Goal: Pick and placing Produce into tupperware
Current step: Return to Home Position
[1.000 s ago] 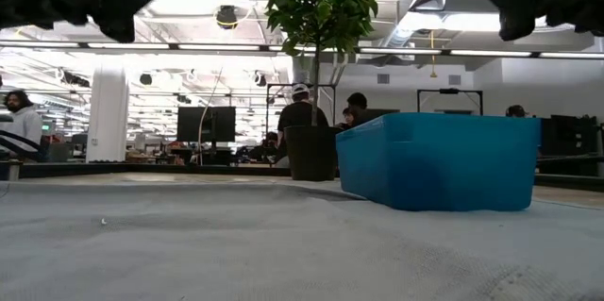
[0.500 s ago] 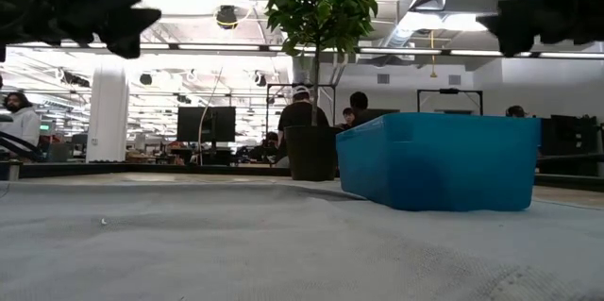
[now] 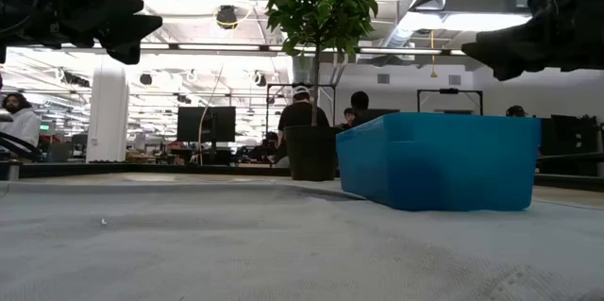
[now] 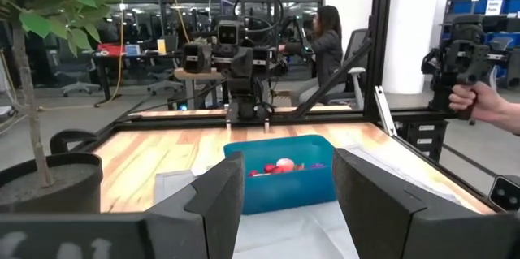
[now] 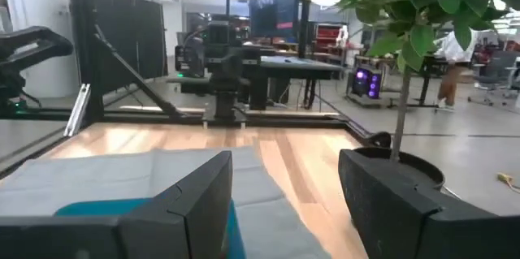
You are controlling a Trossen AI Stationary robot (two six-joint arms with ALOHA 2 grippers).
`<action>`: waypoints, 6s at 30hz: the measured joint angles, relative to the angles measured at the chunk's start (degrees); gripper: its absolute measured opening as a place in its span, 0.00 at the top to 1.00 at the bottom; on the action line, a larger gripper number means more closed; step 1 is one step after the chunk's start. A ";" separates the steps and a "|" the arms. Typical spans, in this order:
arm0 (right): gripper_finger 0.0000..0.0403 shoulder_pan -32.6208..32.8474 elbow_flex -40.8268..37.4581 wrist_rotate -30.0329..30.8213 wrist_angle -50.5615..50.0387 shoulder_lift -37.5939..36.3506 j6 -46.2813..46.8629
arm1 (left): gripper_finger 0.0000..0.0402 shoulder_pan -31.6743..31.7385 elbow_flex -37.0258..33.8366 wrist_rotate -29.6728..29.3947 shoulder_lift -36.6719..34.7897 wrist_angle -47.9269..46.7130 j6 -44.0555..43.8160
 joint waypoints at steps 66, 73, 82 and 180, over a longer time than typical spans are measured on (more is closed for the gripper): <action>0.38 16.88 -0.04 3.40 -0.54 -0.02 5.68 | 0.56 0.00 -0.15 -21.03 0.42 -12.87 0.92; 0.38 19.90 -0.04 26.96 -2.59 0.00 4.26 | 0.56 0.00 -0.15 -21.03 0.42 -12.87 0.90; 0.38 20.96 -0.04 24.13 -3.50 0.00 0.65 | 0.56 0.00 -0.15 -21.03 0.41 -12.87 0.87; 0.38 20.84 -0.07 23.79 -3.63 0.00 -2.80 | 0.56 -0.13 -0.17 -3.05 -11.89 -15.45 3.42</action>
